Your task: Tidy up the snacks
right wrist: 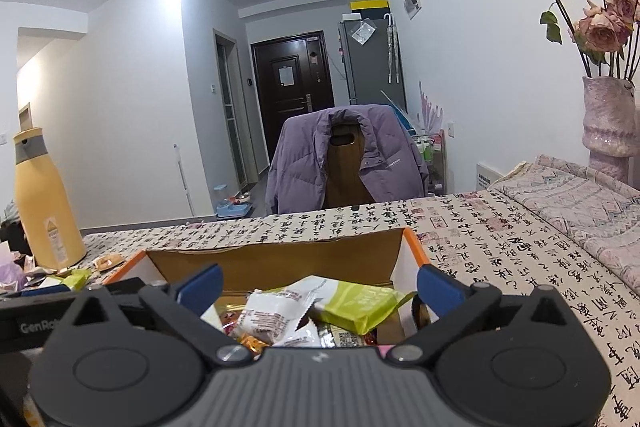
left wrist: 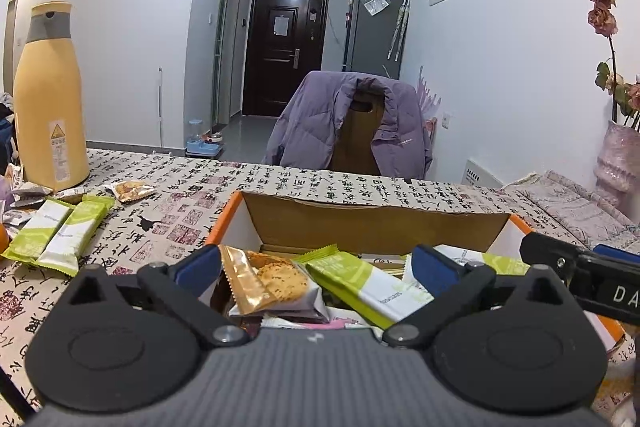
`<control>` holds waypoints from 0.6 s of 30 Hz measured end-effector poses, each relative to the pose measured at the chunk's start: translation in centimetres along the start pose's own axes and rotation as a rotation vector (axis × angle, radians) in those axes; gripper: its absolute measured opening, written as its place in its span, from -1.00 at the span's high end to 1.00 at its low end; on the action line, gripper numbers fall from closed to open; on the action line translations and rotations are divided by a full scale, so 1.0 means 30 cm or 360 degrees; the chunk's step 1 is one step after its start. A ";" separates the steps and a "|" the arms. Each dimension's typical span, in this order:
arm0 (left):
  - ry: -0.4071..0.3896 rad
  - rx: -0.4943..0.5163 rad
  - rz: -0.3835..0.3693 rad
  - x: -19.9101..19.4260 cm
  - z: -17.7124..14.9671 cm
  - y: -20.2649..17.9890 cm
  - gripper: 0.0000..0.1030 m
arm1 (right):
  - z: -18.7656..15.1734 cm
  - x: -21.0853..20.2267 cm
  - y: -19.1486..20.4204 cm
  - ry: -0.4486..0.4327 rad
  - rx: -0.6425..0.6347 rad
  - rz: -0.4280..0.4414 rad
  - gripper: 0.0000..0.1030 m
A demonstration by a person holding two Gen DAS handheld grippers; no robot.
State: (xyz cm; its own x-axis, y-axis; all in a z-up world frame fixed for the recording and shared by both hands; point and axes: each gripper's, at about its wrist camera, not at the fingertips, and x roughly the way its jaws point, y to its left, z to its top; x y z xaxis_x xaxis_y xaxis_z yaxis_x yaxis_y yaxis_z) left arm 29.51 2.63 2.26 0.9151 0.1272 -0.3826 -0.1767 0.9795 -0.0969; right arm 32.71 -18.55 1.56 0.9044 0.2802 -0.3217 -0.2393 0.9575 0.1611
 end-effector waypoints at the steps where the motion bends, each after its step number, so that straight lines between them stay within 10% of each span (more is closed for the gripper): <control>1: 0.0000 -0.0002 -0.0001 -0.002 0.002 -0.003 -1.00 | 0.000 -0.005 0.000 -0.0002 0.0003 0.0001 -1.00; 18: 0.0018 -0.0014 0.0044 -0.156 0.028 -0.001 -1.00 | 0.055 -0.157 -0.003 -0.0006 -0.0023 0.0005 -1.00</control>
State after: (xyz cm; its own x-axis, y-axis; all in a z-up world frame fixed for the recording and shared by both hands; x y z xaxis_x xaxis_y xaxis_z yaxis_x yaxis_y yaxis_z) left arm 25.52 2.14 4.82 0.9057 0.1523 -0.3955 -0.2049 0.9742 -0.0941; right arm 29.06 -20.06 4.60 0.9048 0.2832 -0.3179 -0.2474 0.9574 0.1487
